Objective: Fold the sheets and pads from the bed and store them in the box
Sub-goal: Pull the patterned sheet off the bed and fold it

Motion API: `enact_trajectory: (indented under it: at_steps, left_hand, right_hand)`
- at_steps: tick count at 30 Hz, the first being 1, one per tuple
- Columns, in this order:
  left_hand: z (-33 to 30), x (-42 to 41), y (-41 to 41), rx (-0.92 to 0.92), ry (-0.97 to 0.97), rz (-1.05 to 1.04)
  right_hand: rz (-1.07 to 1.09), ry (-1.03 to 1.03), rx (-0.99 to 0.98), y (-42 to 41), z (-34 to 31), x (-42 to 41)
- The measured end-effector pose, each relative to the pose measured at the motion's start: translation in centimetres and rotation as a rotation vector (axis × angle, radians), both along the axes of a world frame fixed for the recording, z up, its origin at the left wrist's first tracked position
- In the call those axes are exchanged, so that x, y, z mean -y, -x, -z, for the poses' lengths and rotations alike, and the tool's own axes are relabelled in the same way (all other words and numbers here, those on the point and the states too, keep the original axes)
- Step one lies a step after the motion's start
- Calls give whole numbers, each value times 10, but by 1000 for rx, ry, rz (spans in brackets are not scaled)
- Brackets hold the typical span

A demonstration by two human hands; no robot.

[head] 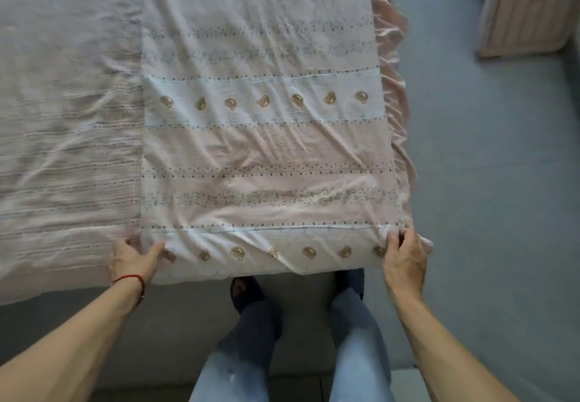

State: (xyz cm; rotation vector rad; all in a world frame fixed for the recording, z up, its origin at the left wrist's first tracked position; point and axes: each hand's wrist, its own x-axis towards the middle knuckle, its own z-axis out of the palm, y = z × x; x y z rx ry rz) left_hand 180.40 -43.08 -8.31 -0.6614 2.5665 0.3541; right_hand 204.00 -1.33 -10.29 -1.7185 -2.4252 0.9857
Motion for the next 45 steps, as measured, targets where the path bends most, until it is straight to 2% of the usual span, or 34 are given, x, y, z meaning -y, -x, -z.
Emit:
enact_trajectory:
  at_steps: [2, 5, 8, 13, 14, 16, 18, 20, 22, 24, 26, 28, 32, 41, 45]
  left_hand:
    - [3, 11, 3, 50, -90, 23]
    - [11, 20, 8, 5, -135, 132]
    - [19, 31, 7, -28, -227, 43]
    - [14, 40, -14, 83, -444, 58]
    - [11, 41, -18, 88, -492, 41]
    - [7, 46, -25, 36, -502, 34]
    - [3, 44, -29, 21, -523, 27]
    - [0, 41, -30, 42, -552, 37]
    - [2, 44, -30, 53, -526, 62]
    - [0, 44, -30, 29, -497, 92]
    - [3, 48, -29, 15, -471, 106]
    - [7, 51, -28, 10, -461, 80]
    - [20, 56, -24, -5, -407, 61]
    - [30, 57, -22, -2, -315, 57]
    - [25, 53, -22, 15, -295, 79]
  right_hand:
    - [6, 25, 43, -3, 1, -11]
    - [47, 53, 74, 0, 4, -15]
    - [91, 109, 19, 4, 3, -3]
    - [19, 152, 28, -16, -1, 14]
    - [-40, 99, 60, -17, 0, 16]
    - [-265, -196, 128, -20, 3, 23]
    - [-532, -401, 121, -17, 4, 45]
    - [-643, -410, 73, -15, 9, 68]
    - [-457, -208, 22, -16, 10, 75]
    - [-142, -10, -34, -21, 9, 69]
    - [70, 44, -67, -31, 10, 56]
    - [155, 57, -66, -42, 15, 39]
    - [120, 134, -32, -52, 26, 14]
    - [54, -7, -90, -46, 21, 20]
    - [53, 9, -104, -46, 21, 21]
